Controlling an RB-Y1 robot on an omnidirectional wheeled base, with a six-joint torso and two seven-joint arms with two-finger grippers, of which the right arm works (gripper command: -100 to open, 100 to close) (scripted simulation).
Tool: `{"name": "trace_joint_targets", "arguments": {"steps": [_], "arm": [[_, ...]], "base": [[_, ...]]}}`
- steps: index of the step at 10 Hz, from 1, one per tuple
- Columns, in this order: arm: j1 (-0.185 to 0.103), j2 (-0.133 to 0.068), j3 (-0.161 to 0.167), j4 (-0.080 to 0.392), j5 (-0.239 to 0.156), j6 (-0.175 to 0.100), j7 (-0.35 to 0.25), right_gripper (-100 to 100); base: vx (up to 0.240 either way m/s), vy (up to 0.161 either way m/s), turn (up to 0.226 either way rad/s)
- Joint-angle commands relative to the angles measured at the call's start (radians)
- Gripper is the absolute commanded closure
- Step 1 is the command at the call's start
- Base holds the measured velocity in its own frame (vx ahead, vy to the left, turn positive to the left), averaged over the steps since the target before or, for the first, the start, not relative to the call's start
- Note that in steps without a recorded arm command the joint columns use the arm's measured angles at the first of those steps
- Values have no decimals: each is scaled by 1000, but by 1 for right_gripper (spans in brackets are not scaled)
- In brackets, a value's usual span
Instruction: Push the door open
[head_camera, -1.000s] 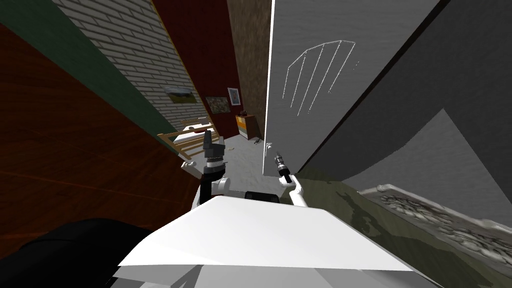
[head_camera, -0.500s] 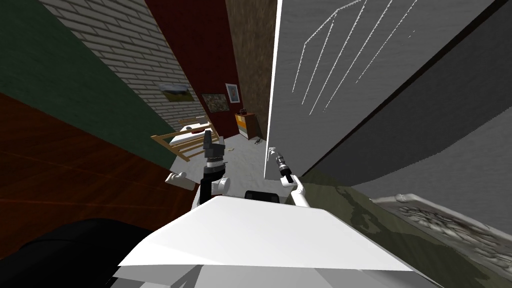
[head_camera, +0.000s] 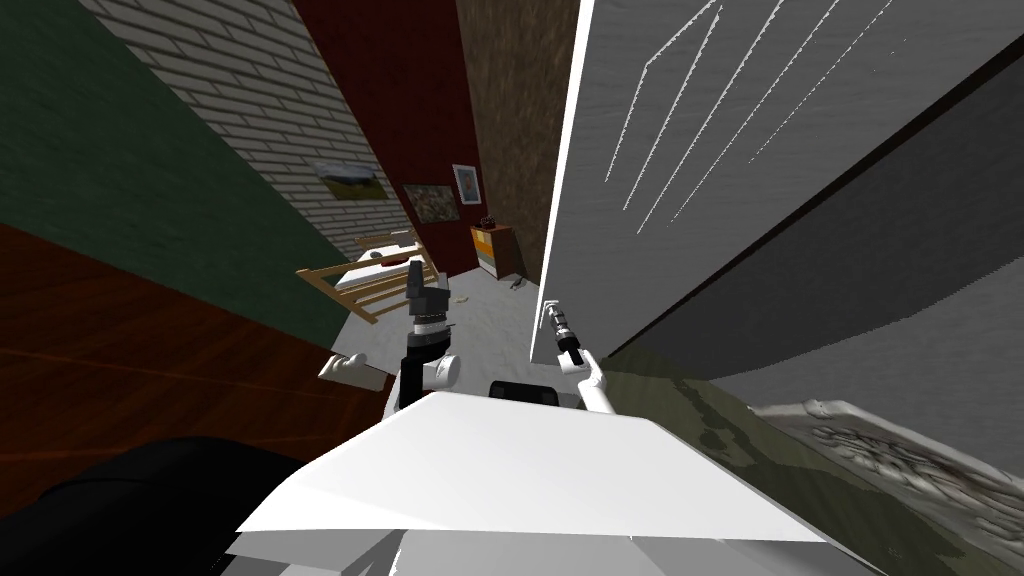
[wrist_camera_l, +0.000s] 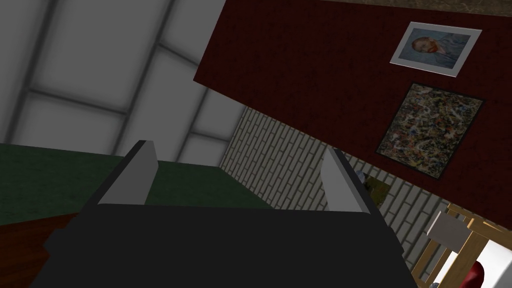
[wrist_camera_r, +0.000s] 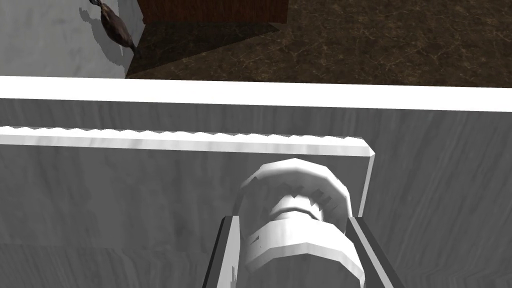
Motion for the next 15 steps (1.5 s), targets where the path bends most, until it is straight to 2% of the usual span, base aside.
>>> {"name": "trace_joint_targets", "arguments": {"steps": [1,4,5,9,12,15], "arm": [[1,-1,-1,0,0,0,0,100],[1,-1,-1,0,0,0,0,100],[4,-23,-16,0,-3,4,2,100],[4,-41,-52,-5,-10,10,5,100],[5,-35,-81,-10,-16,14,7,100],[5,-9,-110,-15,-21,18,10,100]], "base": [[-24,-16,16],[-7,-2,-1],[82,94,-20],[168,120,-63],[166,99,-56],[159,119,-78]]}}
